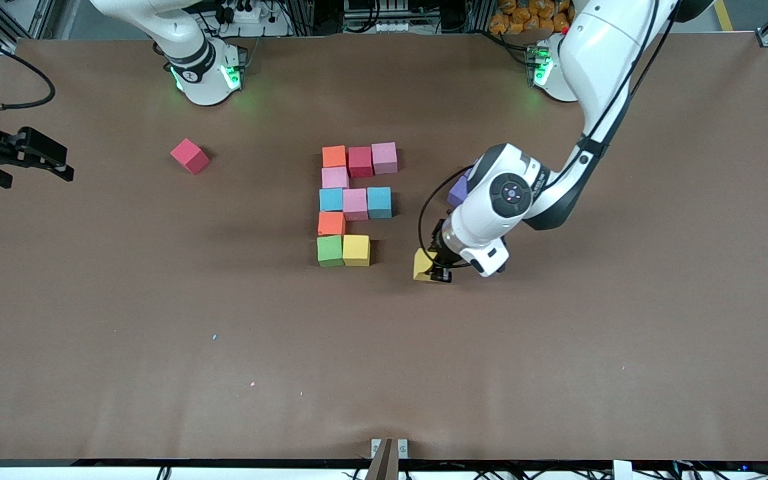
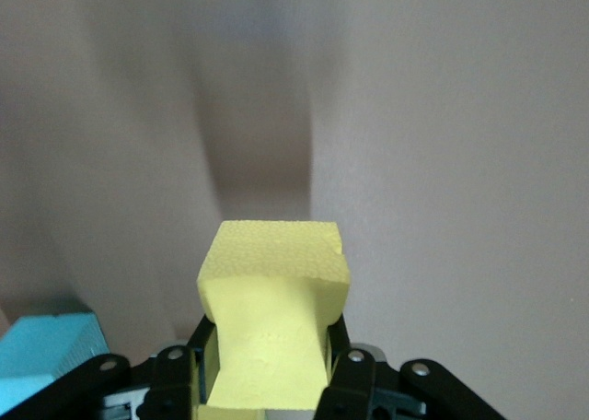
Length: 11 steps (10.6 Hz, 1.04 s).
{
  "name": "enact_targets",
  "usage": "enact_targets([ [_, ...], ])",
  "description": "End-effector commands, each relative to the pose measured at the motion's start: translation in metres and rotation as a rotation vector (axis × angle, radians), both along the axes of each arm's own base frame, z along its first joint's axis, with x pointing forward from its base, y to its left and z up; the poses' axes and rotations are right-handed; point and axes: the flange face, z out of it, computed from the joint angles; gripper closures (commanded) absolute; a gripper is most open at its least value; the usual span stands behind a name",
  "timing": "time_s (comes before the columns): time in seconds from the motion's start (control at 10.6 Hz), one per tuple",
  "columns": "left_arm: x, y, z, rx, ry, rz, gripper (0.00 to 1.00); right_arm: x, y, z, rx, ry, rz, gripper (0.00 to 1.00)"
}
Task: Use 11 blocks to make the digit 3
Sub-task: 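Carry the second yellow cube toward the first yellow cube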
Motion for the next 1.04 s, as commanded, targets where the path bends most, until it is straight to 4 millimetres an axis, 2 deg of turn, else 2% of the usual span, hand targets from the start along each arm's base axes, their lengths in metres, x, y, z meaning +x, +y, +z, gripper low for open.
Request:
enact_targets([
  [0.0,0.003,-0.018,-0.011,-0.015,0.049,0.069,0.83,0.001,-0.003,0.003,0.003,0.018,-0.002,0.00],
  [0.19,0.007,-0.027,-0.015,-0.026,0.066,0.122,0.83,0.001,-0.006,0.003,0.004,0.018,-0.007,0.00],
  [0.47,-0.017,-0.057,-0.030,-0.015,0.083,0.082,0.83,0.000,-0.008,0.002,0.005,0.025,-0.016,0.00],
  [0.66,-0.014,-0.064,-0.038,-0.024,0.083,0.088,0.83,-0.004,-0.016,0.000,0.004,0.033,-0.036,0.00],
  [0.76,-0.020,-0.076,-0.040,-0.024,0.087,0.085,0.83,-0.003,-0.018,-0.001,0.003,0.033,-0.036,0.00],
  [0.95,-0.022,-0.076,-0.042,-0.021,0.088,0.082,0.83,-0.003,-0.017,-0.002,0.003,0.034,-0.033,0.00],
])
